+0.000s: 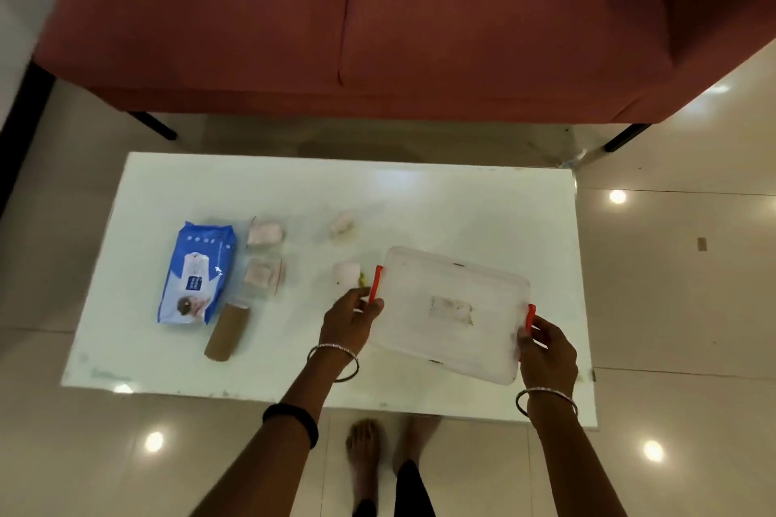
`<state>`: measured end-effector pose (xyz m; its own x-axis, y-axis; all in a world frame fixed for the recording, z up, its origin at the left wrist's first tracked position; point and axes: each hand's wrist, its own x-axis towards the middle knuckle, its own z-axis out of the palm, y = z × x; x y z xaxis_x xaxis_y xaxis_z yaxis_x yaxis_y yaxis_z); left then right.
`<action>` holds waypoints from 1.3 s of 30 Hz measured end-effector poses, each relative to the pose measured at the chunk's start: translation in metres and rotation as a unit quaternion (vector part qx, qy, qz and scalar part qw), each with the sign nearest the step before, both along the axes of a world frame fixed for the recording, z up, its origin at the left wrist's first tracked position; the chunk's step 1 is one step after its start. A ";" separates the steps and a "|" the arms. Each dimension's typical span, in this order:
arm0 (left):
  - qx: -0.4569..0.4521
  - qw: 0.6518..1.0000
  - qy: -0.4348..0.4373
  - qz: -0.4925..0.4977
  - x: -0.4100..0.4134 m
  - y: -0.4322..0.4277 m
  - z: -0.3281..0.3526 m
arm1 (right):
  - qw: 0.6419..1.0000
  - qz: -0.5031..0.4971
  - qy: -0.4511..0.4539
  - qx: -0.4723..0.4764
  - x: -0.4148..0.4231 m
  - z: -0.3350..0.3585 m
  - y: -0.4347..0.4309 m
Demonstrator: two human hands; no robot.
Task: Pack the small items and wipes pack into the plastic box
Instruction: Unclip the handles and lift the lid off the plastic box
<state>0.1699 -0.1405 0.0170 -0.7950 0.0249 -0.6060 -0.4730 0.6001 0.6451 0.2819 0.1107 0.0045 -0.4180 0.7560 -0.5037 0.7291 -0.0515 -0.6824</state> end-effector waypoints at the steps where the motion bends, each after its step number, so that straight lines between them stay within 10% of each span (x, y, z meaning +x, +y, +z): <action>1: -0.002 1.000 -0.002 0.005 0.011 -0.009 -0.002 | 1.000 0.005 -0.004 -0.002 0.008 -0.002 -0.007; 25: -0.081 0.989 0.121 0.017 0.009 -0.081 -0.064 | 0.998 0.035 0.027 0.040 -0.011 -0.055 -0.074; 39: -0.201 0.945 0.259 -0.012 0.003 -0.063 -0.078 | 0.944 0.127 0.034 0.301 -0.031 -0.076 -0.080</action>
<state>0.1731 -0.2037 -0.0609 -0.9897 -0.1031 -0.0995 -0.1395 0.8519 0.5048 0.2505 0.0306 -0.0715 -0.6411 0.7672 0.0209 0.6185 0.5325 -0.5778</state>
